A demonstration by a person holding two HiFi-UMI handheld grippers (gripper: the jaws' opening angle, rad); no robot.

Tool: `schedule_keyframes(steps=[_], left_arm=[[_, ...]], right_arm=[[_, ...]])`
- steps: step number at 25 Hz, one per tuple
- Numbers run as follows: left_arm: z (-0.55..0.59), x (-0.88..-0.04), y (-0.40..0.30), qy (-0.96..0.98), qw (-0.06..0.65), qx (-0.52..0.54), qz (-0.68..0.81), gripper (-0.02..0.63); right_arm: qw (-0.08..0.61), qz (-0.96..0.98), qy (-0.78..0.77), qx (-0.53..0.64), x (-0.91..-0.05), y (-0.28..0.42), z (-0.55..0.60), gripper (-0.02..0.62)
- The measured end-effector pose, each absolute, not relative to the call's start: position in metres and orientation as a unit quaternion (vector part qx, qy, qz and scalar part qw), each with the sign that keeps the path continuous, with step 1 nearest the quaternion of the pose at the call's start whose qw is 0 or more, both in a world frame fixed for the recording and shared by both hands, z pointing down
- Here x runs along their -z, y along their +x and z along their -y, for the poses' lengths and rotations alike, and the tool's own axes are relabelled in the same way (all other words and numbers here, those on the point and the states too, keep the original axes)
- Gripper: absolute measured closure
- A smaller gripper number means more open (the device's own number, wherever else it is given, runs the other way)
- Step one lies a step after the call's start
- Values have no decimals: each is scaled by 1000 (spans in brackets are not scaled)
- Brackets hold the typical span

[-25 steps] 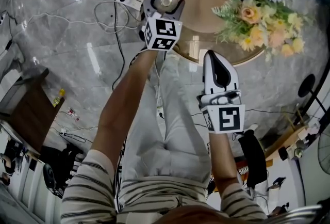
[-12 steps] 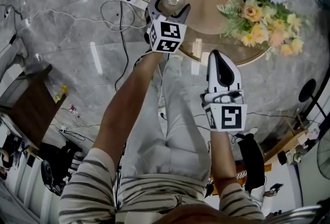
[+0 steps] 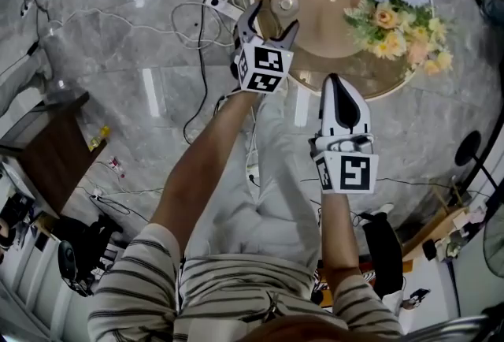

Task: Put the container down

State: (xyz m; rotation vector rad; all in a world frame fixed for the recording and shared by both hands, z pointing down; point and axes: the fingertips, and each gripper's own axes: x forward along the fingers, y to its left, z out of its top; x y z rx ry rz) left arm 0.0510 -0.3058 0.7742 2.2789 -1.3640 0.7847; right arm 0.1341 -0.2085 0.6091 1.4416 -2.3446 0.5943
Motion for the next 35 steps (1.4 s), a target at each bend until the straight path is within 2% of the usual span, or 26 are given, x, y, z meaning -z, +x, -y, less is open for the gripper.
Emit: schedule_keyframes(steps=[8, 23, 35], left_arm=[[274, -721, 33, 814, 189, -260, 484, 330], [215, -556, -22, 818, 163, -198, 515, 606], [161, -429, -52, 823, 155, -180, 516, 609]], right_arm=[[150, 817, 522, -197, -574, 116, 197, 586], [104, 815, 536, -196, -473, 66, 151, 586], [60, 827, 532, -174, -361, 42, 118, 586]])
